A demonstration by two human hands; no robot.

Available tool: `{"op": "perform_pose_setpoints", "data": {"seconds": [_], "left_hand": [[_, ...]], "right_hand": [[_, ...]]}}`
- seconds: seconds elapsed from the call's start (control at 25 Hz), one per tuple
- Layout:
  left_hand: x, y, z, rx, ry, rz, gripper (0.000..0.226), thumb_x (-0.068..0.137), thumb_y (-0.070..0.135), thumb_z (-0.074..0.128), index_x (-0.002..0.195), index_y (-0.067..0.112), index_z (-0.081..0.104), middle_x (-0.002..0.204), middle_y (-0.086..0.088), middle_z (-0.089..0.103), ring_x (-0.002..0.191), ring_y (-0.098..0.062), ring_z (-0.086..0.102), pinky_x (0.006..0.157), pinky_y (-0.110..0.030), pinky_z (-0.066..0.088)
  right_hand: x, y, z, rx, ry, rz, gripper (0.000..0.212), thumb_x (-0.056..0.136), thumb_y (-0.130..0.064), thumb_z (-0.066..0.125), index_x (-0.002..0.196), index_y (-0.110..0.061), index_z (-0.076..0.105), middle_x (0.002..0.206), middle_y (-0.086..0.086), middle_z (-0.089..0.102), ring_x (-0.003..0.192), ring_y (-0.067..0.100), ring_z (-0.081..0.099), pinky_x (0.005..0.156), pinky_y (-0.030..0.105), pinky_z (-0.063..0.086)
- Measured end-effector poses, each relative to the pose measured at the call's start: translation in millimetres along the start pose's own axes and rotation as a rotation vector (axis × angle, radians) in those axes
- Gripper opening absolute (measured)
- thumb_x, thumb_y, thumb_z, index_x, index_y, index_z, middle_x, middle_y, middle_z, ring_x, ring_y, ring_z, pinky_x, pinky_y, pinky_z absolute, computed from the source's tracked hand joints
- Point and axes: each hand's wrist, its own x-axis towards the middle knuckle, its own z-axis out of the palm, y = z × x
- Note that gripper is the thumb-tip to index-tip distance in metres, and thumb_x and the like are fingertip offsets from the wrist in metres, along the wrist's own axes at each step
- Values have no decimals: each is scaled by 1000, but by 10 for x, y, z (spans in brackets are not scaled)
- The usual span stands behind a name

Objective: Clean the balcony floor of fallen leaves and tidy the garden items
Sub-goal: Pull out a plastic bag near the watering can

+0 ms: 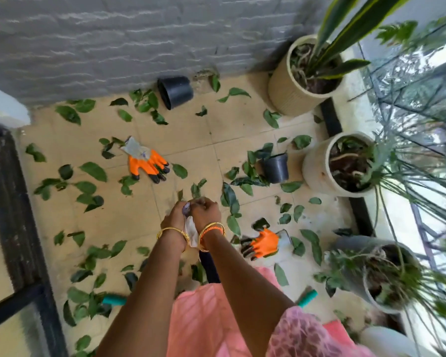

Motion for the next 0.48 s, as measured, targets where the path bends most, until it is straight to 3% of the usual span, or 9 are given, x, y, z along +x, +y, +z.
{"op": "perform_pose_setpoints", "data": {"seconds": [0.16, 0.28, 0.36, 0.48], "left_hand": [[-255, -370, -102, -13, 131, -52, 79, 35, 38, 69, 107, 6, 68, 99, -13, 71, 88, -32, 68, 91, -43, 53], [-769, -545, -31, -21, 132, -36, 58, 57, 36, 62, 105, 3, 64, 106, -17, 68, 90, -32, 65, 68, -32, 51], [-987, -709, 33, -38, 171, -29, 53, 70, 33, 57, 113, 1, 64, 110, -15, 67, 90, -32, 64, 54, -28, 43], [-1223, -923, 107, -67, 131, -26, 60, 65, 33, 54, 116, 4, 65, 112, -15, 68, 83, -31, 62, 55, -28, 42]], "right_hand": [[-473, 244, -179, 69, -32, -19, 42, 79, -10, 53, 118, -21, 49, 99, 10, 65, 95, 28, 61, 88, 37, 51], [-737, 389, -406, 59, -69, -20, 36, 82, -8, 48, 116, -17, 55, 107, 11, 65, 100, 26, 59, 91, 31, 46], [-891, 479, -620, 70, -109, -53, 33, 85, -1, 45, 112, -7, 62, 102, 10, 65, 95, 22, 56, 79, 17, 43], [-1137, 670, -850, 158, -103, -121, 27, 85, 5, 43, 99, 4, 67, 90, 10, 66, 81, 17, 55, 60, 8, 43]]}}
